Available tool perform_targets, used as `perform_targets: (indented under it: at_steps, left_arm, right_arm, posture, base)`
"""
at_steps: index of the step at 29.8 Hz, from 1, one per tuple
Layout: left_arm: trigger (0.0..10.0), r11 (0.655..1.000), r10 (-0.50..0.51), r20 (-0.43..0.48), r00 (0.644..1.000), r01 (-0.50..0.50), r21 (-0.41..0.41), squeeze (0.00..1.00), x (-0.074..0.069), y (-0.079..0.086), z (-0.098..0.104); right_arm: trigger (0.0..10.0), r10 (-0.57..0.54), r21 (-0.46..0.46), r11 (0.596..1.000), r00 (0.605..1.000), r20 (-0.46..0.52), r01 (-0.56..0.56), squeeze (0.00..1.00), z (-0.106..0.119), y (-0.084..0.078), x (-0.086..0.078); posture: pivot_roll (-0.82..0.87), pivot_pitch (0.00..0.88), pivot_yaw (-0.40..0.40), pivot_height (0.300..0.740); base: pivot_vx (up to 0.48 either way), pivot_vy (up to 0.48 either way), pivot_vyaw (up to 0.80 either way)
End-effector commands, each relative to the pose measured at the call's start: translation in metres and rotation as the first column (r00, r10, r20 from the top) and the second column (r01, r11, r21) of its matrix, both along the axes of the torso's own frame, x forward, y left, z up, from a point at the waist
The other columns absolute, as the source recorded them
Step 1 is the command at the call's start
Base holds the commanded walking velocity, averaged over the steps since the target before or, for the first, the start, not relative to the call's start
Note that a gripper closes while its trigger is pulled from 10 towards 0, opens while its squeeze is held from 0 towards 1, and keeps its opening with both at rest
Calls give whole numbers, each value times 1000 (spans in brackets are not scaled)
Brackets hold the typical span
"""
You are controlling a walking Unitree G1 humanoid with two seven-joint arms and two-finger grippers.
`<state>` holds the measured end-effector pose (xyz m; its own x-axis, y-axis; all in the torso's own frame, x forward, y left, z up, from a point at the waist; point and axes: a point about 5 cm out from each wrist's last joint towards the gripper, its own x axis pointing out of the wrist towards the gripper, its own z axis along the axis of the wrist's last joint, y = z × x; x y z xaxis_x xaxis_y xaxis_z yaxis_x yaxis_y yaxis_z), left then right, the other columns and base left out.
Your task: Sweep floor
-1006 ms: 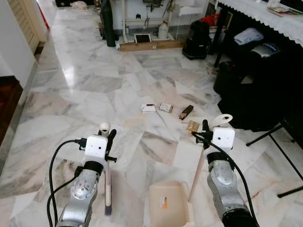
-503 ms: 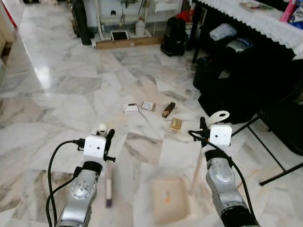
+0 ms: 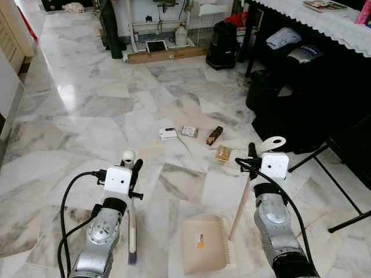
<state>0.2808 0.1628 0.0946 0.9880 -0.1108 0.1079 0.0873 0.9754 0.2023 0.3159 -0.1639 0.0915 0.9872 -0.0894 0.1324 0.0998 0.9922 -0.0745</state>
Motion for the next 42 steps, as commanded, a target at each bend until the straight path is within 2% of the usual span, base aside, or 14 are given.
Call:
perform_targets:
  at_steps: [1,25,42]
  left_arm:
    - [10000,1000,0,17,1000,0,15,0,-1,1,4]
    - [10000,1000,14,23,1000,-14,11,0,-1,4,5]
    - [10000,1000,15,24,1000,-15,11,0,-1,4,5]
  right_arm:
    - [10000,-5,-8,1000,999,54,5,0,11,-2,3]
    - [10000,-20,10,1000,998,61,20,0,12,-4,4]
    - [10000,-9,-9,1000,998,66,9,0,12,0,5]
  posture:
    - [105,60,-26,740]
    - [112,59,-17,740]
    - [112,16,-15,740]
  base:
    - [0,0,0]
    - [282,0,0]
    - [317,0,0]
